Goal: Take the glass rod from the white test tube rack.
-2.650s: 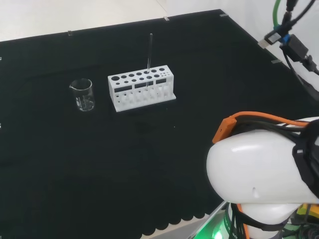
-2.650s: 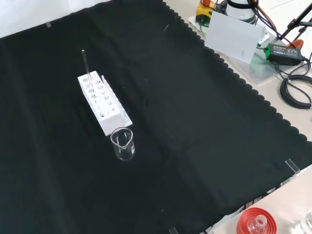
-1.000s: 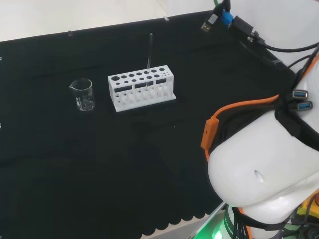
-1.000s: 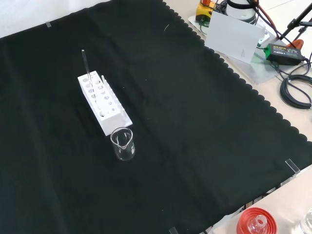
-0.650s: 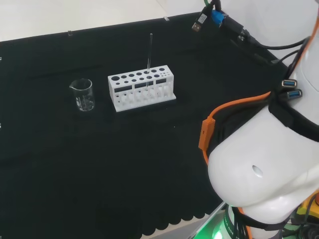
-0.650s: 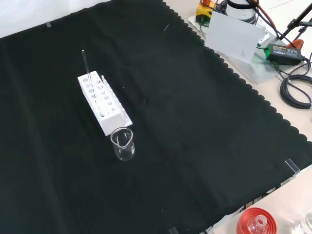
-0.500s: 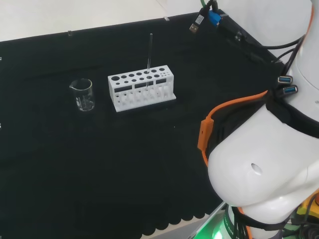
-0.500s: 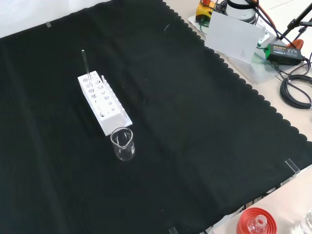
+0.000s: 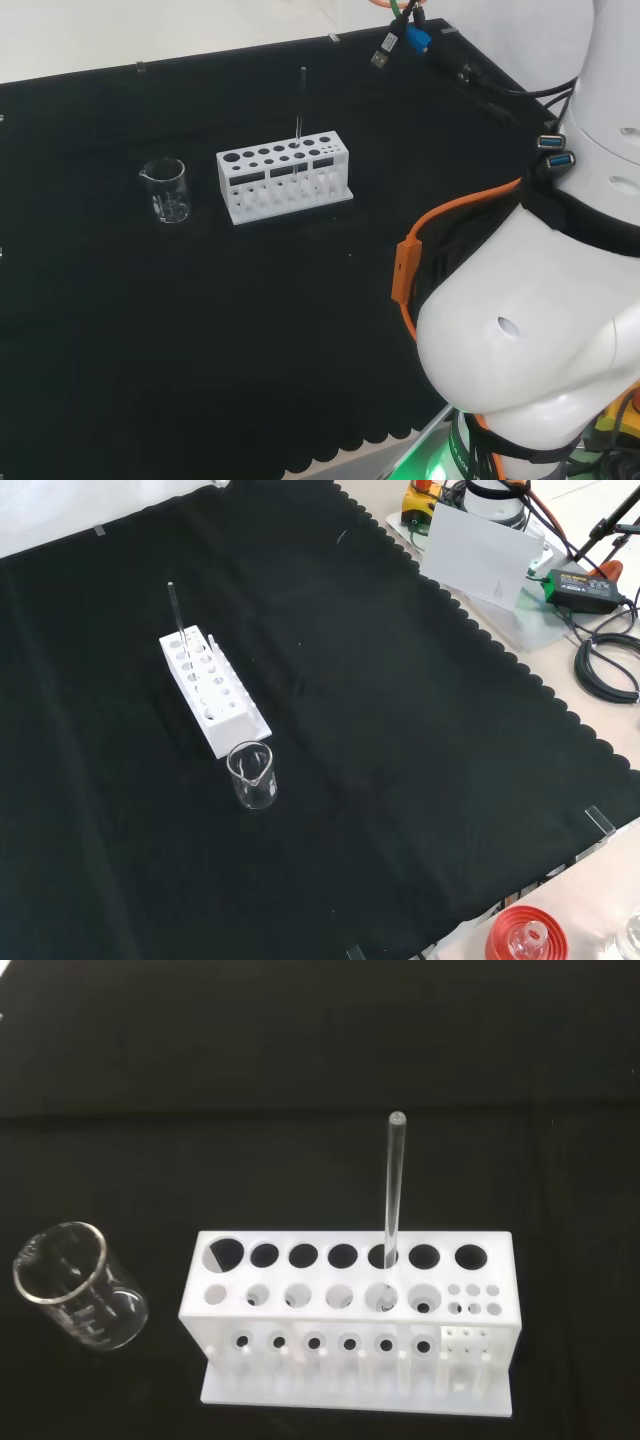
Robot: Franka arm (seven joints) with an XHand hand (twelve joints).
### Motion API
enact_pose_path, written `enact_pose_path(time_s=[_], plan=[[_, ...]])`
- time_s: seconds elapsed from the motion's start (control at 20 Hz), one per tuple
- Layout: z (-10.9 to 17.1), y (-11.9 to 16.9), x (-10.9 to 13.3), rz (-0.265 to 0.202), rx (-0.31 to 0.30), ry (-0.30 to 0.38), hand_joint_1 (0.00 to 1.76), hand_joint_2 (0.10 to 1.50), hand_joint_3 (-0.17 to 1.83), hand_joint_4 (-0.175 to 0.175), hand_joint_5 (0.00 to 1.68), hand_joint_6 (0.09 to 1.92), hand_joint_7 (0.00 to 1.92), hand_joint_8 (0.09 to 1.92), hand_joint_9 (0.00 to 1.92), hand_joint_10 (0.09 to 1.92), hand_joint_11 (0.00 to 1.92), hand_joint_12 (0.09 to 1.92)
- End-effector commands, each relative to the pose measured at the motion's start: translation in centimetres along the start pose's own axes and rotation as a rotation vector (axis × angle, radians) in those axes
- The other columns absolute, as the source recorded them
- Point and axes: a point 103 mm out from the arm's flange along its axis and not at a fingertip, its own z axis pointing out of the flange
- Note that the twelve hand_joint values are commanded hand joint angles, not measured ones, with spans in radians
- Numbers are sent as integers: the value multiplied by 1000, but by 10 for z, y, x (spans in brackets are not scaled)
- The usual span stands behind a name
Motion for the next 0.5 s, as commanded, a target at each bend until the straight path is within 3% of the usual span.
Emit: enact_pose_path(time_s=[0.05,0.5], plan=[[14,14,-12,10,9,-1,574,787,336,-40,302,87,300,810,459,889,492,1362],[32,26,-22,17,25,2,568,776,358,-42,304,87,366,814,566,866,528,1361]])
